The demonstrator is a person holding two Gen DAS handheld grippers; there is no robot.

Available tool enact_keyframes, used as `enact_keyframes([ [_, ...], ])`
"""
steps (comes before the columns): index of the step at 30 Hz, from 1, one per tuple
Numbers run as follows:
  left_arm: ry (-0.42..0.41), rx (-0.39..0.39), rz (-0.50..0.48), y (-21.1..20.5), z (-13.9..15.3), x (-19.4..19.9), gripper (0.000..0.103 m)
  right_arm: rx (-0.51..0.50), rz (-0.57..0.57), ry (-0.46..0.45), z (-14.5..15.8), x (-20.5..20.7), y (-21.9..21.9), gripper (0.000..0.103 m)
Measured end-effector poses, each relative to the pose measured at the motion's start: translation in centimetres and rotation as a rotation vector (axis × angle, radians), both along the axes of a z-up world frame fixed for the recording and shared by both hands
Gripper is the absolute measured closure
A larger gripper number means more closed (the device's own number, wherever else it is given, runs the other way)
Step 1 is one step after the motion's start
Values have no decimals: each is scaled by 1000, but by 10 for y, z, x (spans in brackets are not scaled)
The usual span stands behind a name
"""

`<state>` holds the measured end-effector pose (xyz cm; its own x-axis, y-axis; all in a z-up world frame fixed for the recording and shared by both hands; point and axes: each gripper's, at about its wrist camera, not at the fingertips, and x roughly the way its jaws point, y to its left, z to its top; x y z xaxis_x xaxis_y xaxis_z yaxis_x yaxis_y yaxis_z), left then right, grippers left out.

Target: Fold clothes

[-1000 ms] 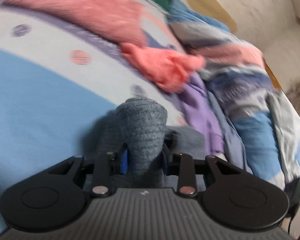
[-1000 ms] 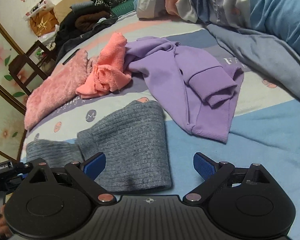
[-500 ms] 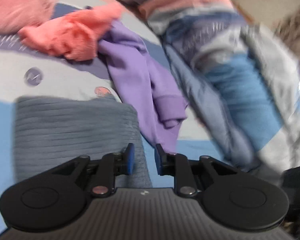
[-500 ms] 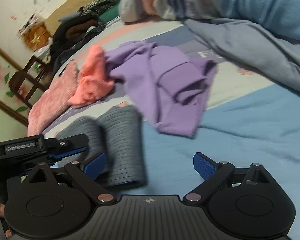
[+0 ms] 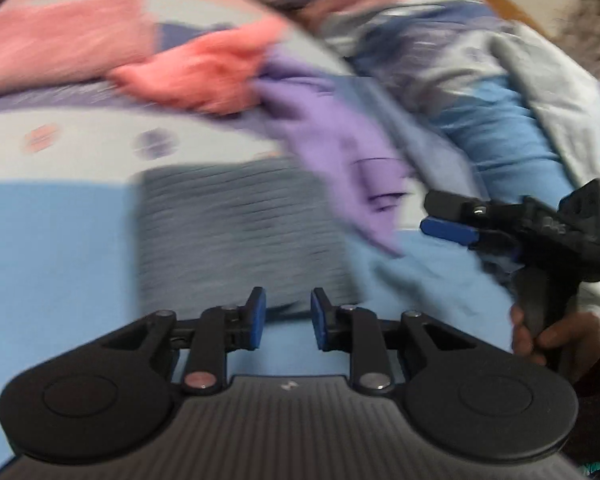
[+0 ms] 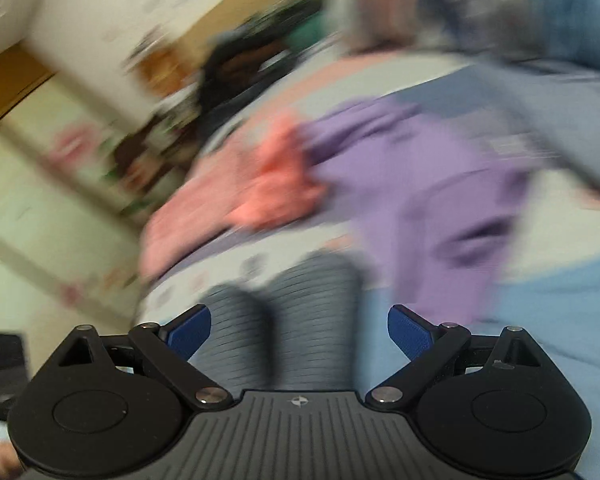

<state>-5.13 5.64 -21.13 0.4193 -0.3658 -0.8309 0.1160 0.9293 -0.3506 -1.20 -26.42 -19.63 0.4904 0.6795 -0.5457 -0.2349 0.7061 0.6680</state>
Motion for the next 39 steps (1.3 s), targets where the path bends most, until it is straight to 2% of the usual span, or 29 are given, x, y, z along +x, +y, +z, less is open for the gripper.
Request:
enact_keyframes([
  [3, -11, -6, 85, 28, 1, -3, 77, -43, 111, 19, -17, 23, 52, 16],
  [4, -17, -17, 95, 31, 2, -4, 70, -66, 139, 31, -23, 29, 68, 26],
  [5, -23, -28, 106, 34, 2, -4, 65, -87, 158, 42, -29, 34, 80, 48],
  [6, -29, -39, 117, 36, 3, -4, 65, -106, 169, 56, -34, 38, 91, 66],
  [7, -35, -50, 128, 39, 4, -4, 65, -118, 167, 71, -38, 42, 99, 72],
  [11, -41, -85, 142, 44, 1, -2, 65, -112, 128, 72, -36, 41, 101, 78],
  [14, -36, -94, 132, 43, -3, -2, 65, -78, 95, 64, -13, 31, 90, 80],
  [17, -37, -100, 120, 43, -4, -2, 65, -18, 108, -24, 27, 11, 75, 81],
  [19, -43, -92, 110, 45, -4, -1, 54, -9, 74, -27, 34, 6, 57, 81],
  [21, -50, -83, 96, 43, -6, 2, 52, -77, -5, 44, 12, 13, 37, 81],
  [23, -55, -70, 76, 37, -9, 7, 52, -134, -74, 146, -25, 24, 23, 81],
  [25, -68, -47, 38, 26, -11, 15, 52, -111, -108, 201, -51, 33, 17, 81],
  [27, -88, -25, -2, 13, -13, 24, 52, -91, -125, 211, -59, 37, 14, 81],
  [30, -92, -47, -22, -2, -21, 39, 52, -70, -147, 232, -62, 37, 10, 78],
  [32, -71, -53, -23, -12, -31, 57, 52, -55, -168, 236, -59, 34, 6, 70],
  [34, -33, 31, -47, -27, -46, 74, 52, -59, -195, 192, -42, 28, 1, 56],
  [36, -5, 160, -78, -44, -62, 85, 51, -62, -222, 149, -25, 22, -3, 55],
  [37, 7, 180, -73, -46, -67, 88, 50, -64, -235, 127, -17, 19, -6, 58],
  [39, 17, 157, -52, -42, -69, 89, 49, -67, -262, 83, 0, 13, -10, 59],
])
